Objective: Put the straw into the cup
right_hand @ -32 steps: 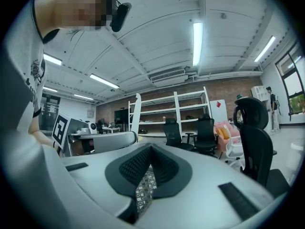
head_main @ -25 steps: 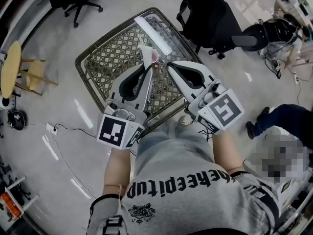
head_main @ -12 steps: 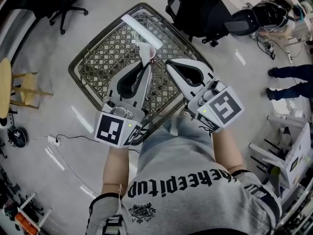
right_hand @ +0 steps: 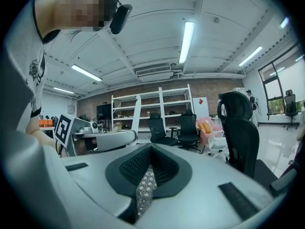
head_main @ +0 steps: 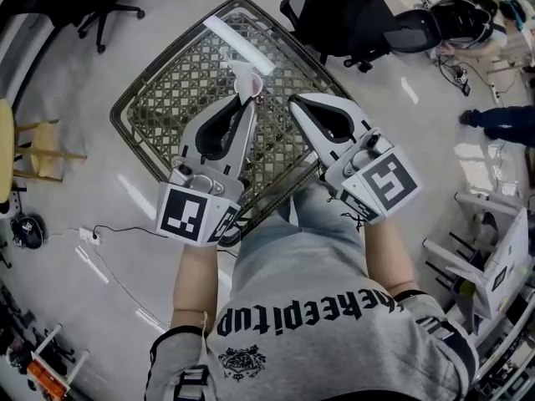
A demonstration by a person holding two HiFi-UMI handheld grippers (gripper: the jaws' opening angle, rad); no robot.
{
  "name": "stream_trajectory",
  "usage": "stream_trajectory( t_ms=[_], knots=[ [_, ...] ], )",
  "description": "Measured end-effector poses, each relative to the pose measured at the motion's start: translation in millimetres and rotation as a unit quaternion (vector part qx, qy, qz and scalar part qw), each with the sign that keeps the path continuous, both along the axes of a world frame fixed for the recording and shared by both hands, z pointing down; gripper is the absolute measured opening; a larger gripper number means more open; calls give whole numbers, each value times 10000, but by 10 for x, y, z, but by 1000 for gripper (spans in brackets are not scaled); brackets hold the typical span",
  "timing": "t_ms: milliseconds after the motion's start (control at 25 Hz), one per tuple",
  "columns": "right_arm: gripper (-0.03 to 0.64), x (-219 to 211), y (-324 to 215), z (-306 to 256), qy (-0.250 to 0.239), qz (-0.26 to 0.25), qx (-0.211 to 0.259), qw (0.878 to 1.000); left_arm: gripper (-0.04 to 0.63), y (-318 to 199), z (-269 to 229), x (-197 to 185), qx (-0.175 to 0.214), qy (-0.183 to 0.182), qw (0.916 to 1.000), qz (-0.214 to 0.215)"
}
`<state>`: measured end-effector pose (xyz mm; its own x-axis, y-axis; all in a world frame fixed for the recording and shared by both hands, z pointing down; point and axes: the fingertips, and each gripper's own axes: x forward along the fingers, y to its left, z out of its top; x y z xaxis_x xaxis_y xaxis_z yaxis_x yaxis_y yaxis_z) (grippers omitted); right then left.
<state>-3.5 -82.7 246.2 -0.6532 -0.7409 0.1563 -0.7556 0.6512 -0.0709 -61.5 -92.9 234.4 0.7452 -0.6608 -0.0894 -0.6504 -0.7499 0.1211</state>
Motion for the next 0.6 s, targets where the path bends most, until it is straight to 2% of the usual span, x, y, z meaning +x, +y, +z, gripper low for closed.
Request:
stream_trajectory(
  t_ms=[400, 600],
  knots=[
    [11, 74, -371, 82, -122, -465, -145, 9987, 84, -318, 116, 112, -48, -166, 9990, -422],
    [11, 114, -574, 176, -189, -705, -266, 9970, 84, -492, 222, 213, -83, -128, 9982, -580]
  ],
)
